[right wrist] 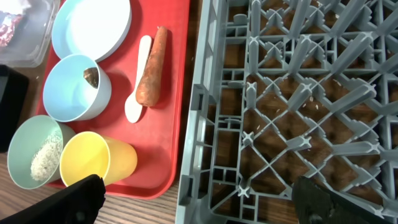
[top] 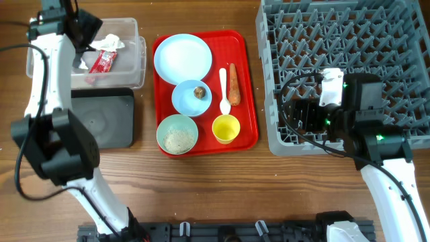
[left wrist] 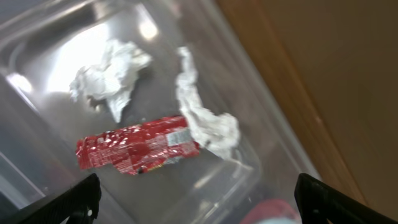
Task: Sort waste into correct bins and load items into the dishwasher rack
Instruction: 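Carry wrapper and tissue with left gripper into clear plastic bin, then grasp light-blue bowl rim with left gripper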
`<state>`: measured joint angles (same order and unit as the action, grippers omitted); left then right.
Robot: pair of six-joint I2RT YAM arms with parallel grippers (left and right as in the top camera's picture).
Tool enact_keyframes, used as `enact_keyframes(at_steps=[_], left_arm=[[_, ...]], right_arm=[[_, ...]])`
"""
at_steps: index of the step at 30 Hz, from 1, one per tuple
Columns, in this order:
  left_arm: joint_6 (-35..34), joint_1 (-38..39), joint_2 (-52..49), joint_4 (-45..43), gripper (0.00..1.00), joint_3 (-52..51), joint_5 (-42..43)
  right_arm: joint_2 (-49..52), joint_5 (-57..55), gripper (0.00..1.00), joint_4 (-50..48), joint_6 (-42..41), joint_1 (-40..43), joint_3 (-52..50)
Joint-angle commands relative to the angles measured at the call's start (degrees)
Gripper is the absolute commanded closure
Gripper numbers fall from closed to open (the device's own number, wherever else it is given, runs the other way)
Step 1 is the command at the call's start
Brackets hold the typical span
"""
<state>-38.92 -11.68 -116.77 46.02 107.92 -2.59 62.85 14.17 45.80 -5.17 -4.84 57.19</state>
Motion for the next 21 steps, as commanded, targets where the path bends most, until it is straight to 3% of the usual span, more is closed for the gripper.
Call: enact_keyframes(at_steps=[1, 4, 8, 12, 15, 21], left_arm=[[20.2, 3.5, 10.0, 2.1, 0.0, 0.0, 11.7], [25.0, 10.1, 13.0, 10.9, 0.0, 0.0, 12.2], [25.7, 18.8, 12.3, 23.0, 0.03, 0.0, 12.6], [26.5, 27.7, 12.3, 29.0, 0.05, -0.4, 9.0], [24.7, 31.8, 12.3, 28.2, 0.06, -3.6, 7.8], [24.2, 33.6, 12.3, 18.3, 0.09, -14.5, 7.5]], right_arm=[[0.6, 1.0, 0.01, -0.8, -0.9, -0.1, 1.0], [0.6, 1.0, 0.01, -1.4, -1.0, -0.1, 1.0], [0.6, 0.9, 0.01, -1.4, -2.4, -0.1, 1.0], [0.6, 1.0, 0.0, -1.4, -2.5, -0.1, 1.0], [0.6, 1.0, 0.0, -1.3, -2.5, -0.1, 1.0], [0.6, 1.2, 0.01, -1.1, -2.5, -0.1, 0.8]])
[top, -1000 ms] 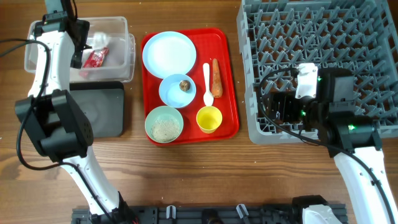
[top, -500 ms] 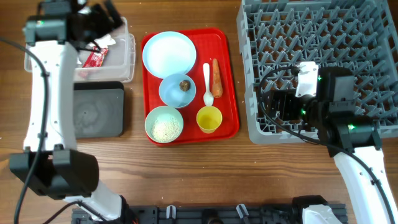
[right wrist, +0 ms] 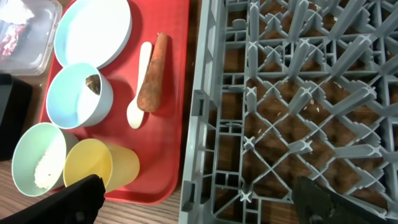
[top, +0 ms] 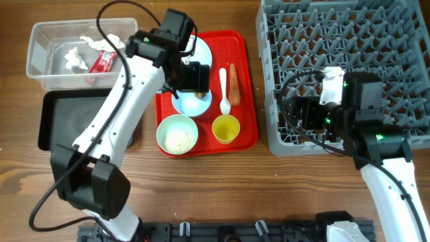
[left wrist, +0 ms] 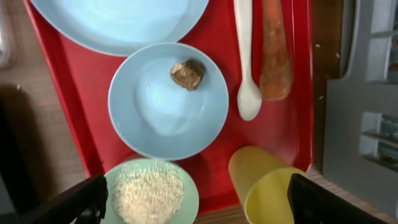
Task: Sort waste into correct bins and load items into the dishwasher rack
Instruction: 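Grasp light-blue bowl rim with left gripper, then tip light-blue bowl over black tray with left gripper, dumping scrap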
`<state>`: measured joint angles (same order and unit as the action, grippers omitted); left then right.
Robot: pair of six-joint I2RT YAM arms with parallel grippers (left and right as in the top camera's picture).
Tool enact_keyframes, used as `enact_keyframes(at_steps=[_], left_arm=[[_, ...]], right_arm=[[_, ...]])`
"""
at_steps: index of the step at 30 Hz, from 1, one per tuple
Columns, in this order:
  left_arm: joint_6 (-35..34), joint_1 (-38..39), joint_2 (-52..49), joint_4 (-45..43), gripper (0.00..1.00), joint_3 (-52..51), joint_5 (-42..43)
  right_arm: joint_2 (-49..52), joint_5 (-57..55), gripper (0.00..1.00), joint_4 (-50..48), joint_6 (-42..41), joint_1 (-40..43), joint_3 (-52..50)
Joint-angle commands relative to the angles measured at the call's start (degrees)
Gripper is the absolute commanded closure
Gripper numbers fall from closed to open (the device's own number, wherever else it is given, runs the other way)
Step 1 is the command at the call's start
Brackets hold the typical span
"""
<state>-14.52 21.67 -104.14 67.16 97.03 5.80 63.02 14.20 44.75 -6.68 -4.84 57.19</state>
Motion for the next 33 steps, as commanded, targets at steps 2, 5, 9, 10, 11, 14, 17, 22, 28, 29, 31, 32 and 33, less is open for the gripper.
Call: enact_keyframes(at_steps=[2, 5, 9, 10, 11, 14, 17, 22, 28, 29, 31, 32, 33], left_arm=[[2.1, 0.5, -0.3, -5.2, 0.14, -6.4, -0.8], [6.8, 2.4, -0.7, -8.6, 0.16, -9.1, -1.0], [7.2, 5.6, -2.0, -18.9, 0.25, -14.6, -3.3], [7.0, 5.9, -2.6, -20.2, 0.28, -15.1, -3.4], [7.0, 6.2, -3.5, -21.0, 0.3, -15.3, -3.3], [6.8, 7.1, -7.1, -22.4, 0.34, -15.3, -3.3], [6.8, 7.8, -9.7, -22.6, 0.46, -15.3, -3.3], [6.4, 7.8, -10.7, -22.9, 0.63, -15.4, -3.4], [6.1, 7.8, -14.3, -23.7, 0.75, -15.4, -4.0], [6.1, 7.8, -14.3, -23.9, 0.75, -15.4, -4.0], [5.9, 7.8, -14.3, -24.3, 0.91, -15.4, -4.0], [5.0, 7.8, -14.3, -24.3, 0.96, -15.4, -4.0], [4.9, 7.8, -14.2, -24.3, 0.96, -15.3, -4.0]], right_arm=[[0.4, 1.1, 0.01, -0.1, -1.0, -0.1, 0.8], [0.4, 1.1, 0.01, -0.1, -1.0, -0.1, 0.8], [0.4, 1.1, 0.01, 0.2, -1.0, -0.1, 0.8], [0.4, 1.1, 0.01, 0.4, -1.0, -0.1, 0.8], [0.4, 0.9, 0.01, 0.5, -1.0, -0.1, 0.8], [0.4, 0.9, 0.02, 1.0, -1.0, -0.1, 0.8], [0.4, 0.9, 0.02, 1.4, -1.0, -0.1, 0.8], [0.4, 0.9, 0.02, 1.4, -1.0, -0.1, 0.8], [0.4, 0.9, 0.02, 1.4, -1.0, -0.1, 0.8], [0.4, 0.9, 0.02, 1.4, -1.0, -0.1, 0.8], [0.4, 0.9, 0.02, 1.4, -1.0, -0.1, 0.8], [0.4, 0.9, 0.02, 1.4, -1.0, -0.1, 0.8], [0.4, 0.9, 0.02, 1.4, -1.0, -0.1, 0.8]])
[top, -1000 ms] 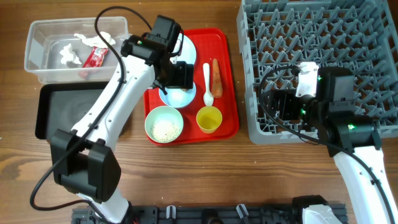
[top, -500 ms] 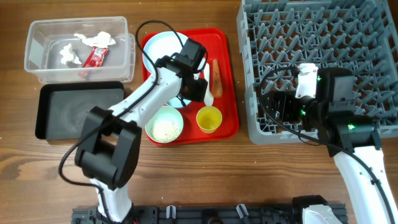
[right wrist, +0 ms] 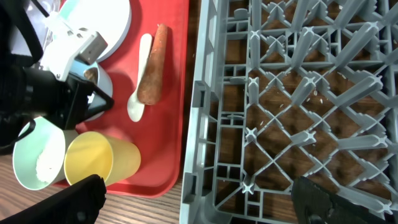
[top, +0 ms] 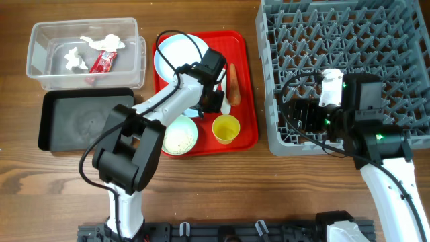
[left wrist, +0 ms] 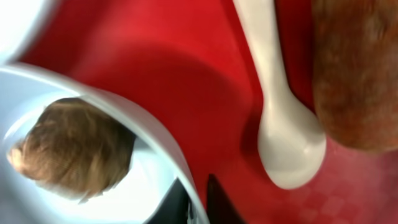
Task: Sort waste into correct bins and load items into the dishwasher rack
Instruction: 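Tip light-blue bowl over black tray with left gripper, dumping scrap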
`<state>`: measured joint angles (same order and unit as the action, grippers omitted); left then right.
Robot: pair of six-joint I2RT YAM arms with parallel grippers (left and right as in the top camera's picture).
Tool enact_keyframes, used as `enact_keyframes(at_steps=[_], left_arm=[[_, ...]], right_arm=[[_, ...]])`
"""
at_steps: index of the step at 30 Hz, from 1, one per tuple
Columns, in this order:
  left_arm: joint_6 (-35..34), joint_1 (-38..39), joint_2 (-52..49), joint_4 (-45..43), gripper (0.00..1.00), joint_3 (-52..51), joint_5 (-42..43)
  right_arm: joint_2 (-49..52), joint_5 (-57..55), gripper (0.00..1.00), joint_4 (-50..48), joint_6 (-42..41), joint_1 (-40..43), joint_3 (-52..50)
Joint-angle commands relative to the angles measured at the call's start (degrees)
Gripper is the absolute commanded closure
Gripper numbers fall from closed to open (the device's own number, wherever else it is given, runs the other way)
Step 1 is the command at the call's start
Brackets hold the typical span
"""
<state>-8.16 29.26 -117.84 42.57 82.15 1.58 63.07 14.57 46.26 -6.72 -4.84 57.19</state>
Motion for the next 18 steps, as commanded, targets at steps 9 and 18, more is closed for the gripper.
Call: enact_keyframes(at_steps=[9, 18], left_arm=[[-5.9, 0.2, 6.3, 6.5, 0.96, 8.2, 0.5], [-12.0, -17.4, 24.5, 23.5, 0.96, 9.3, 11.9]], right_arm=[[0.4, 0.5, 0.02, -0.1, -0.9, -0.1, 0.8], [0.4, 0.5, 0.02, -0.1, -0.9, -0.1, 0.8]])
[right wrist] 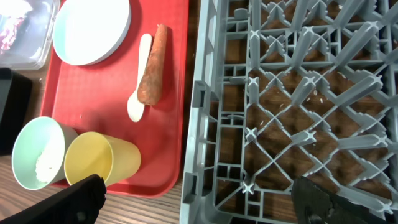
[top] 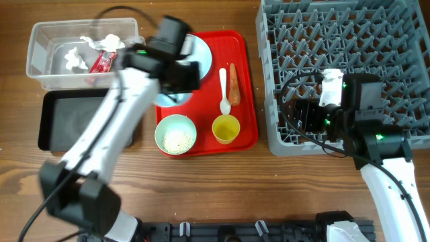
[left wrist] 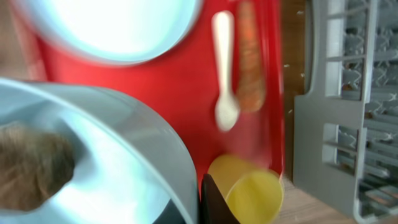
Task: Sort waste into correct bins and load items into the dishwasher rack
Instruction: 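Tip light-blue bowl over black tray with left gripper, dumping scrap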
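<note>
My left gripper (left wrist: 198, 202) is shut on the rim of the small blue bowl (left wrist: 106, 155), which holds a brown food scrap (left wrist: 31, 174). The bowl (top: 168, 99) hangs above the left side of the red tray (top: 245, 134). On the tray lie a pale blue plate (right wrist: 92, 28), a white spoon (right wrist: 138, 87), a carrot piece (right wrist: 152, 65), a yellow cup (right wrist: 102, 158) and a green bowl of rice (right wrist: 37, 152). My right gripper (right wrist: 202, 205) is open over the near left corner of the grey dishwasher rack (right wrist: 298, 93), holding nothing.
A clear plastic bin (top: 80, 44) with crumpled tissue and a red wrapper stands at the back left. A black tray (top: 84, 121) lies in front of it. The rack (top: 349, 60) fills the right side of the table.
The left gripper, then low on the tray with its fingers on the blue bowl's rim, now holds the bowl off the tray, shifted left. The bowl's spot on the tray is bare.
The left gripper was open over the clear bin with the wrapper and tissue. Then it hung open above the blue bowl on the tray. Then it was shut on the bowl's rim, and now the bowl is raised. The right arm has stayed at the rack.
</note>
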`<state>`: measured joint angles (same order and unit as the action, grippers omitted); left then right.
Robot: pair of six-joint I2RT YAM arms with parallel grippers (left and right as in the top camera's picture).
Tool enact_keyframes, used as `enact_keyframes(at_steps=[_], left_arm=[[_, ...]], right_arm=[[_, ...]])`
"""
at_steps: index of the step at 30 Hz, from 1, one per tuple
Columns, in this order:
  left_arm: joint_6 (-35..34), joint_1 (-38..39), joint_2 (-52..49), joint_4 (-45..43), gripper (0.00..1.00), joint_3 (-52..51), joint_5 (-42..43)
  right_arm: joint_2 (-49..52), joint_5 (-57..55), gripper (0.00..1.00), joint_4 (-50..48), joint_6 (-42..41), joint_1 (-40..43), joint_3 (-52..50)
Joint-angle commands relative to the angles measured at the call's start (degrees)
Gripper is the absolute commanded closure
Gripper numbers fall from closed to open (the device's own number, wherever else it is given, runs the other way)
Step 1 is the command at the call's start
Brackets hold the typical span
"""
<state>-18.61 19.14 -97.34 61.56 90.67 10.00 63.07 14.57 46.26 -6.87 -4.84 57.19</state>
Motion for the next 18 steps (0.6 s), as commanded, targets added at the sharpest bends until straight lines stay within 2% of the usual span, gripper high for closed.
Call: enact_keyframes(at_steps=[1, 3, 6, 8, 9, 11, 15, 18], left_arm=[[-1.2, -10.7, 4.5, 7.6, 0.96, 0.7, 3.5], [2.4, -18.6, 4.5, 11.6, 0.96, -0.4, 5.5], [9.0, -28.7, 4.5, 10.0, 0.96, -4.7, 14.4], [12.4, -35.3, 4.4, 5.9, 0.96, -8.6, 22.0], [14.2, -40.5, 4.4, 1.4, 0.96, -11.7, 28.8], [14.2, -46.3, 4.3, -5.2, 0.96, -15.6, 36.0], [14.2, -54.5, 2.3, -12.4, 0.96, -20.3, 45.2], [17.2, -59.6, -2.5, -15.9, 0.96, -21.9, 55.0]], right_arm=[[0.4, 0.5, 0.02, -0.1, -0.8, -0.1, 0.8], [0.4, 0.5, 0.02, -0.1, -0.7, -0.1, 0.8], [0.4, 0.5, 0.02, -0.1, -0.8, -0.1, 0.8], [0.4, 0.5, 0.02, -0.1, -0.8, -0.1, 0.8], [0.4, 0.5, 0.02, -0.1, -0.8, -0.1, 0.8], [0.4, 0.5, 0.01, 0.0, -0.8, -0.1, 0.8], [0.4, 0.5, 0.02, 0.1, -0.8, -0.1, 0.8], [0.4, 0.5, 0.02, 0.1, -0.8, -0.1, 0.8]])
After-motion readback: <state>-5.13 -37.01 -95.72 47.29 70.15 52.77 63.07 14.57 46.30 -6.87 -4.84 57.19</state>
